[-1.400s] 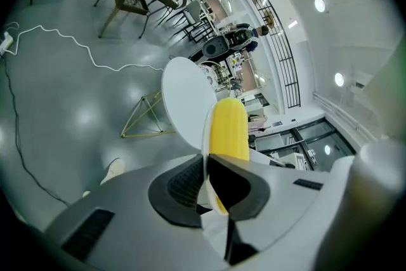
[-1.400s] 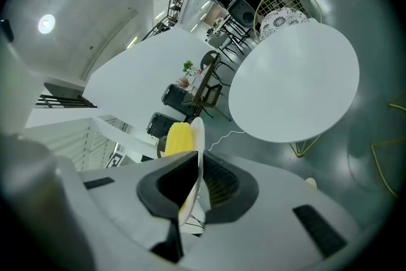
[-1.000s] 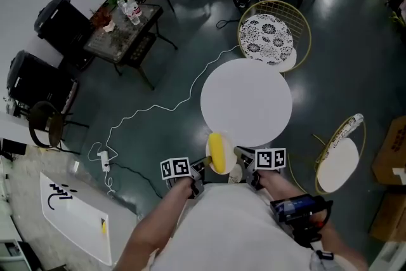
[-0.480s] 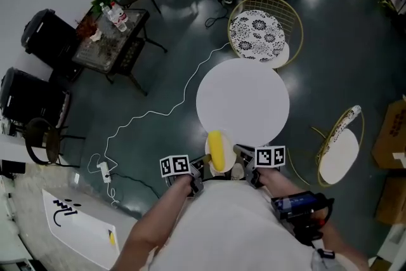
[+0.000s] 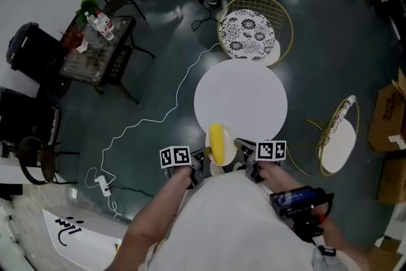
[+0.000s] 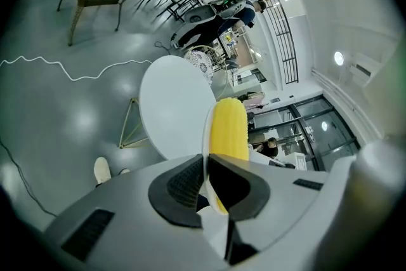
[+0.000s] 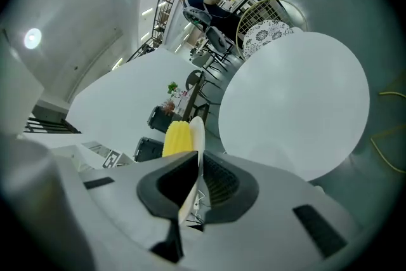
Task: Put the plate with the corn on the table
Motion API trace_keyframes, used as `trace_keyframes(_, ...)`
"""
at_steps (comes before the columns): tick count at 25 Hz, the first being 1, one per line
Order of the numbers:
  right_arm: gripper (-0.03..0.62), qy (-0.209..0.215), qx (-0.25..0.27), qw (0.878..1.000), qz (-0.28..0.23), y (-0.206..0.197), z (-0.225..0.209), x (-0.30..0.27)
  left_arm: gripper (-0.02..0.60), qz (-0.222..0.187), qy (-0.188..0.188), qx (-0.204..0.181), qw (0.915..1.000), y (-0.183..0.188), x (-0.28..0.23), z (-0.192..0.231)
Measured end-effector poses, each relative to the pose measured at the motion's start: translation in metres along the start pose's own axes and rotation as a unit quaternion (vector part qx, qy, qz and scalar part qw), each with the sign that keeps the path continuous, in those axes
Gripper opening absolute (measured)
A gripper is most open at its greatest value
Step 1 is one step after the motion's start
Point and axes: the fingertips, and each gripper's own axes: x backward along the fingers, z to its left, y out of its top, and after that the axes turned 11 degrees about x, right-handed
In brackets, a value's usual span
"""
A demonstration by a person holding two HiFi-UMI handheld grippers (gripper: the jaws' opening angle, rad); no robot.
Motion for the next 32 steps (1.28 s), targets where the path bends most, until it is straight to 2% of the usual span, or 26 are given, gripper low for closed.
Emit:
trace_keyframes(7,0.035,-0.034,-0.014,0.999,-0.023,-0.001,-0.002,-0.008,0.029,0.033,-0.007,-0.017,0.9993,0.014,0.004,0.006)
trace_keyframes(18,0.035,-0.037,-0.018,0.999,-0.023,0.030,-0.016,-0.019,0.029,0.021,-0.019,-0.031,0.9991,0.044,-0.016,-0.008)
trace_keyframes(32,0.035,-0.020,-0.027,0.999,0.009,0.054,-0.056,-0.037,0.029,0.008,0.000,-0.029,0.9995,0.072,-0.052,-0.006)
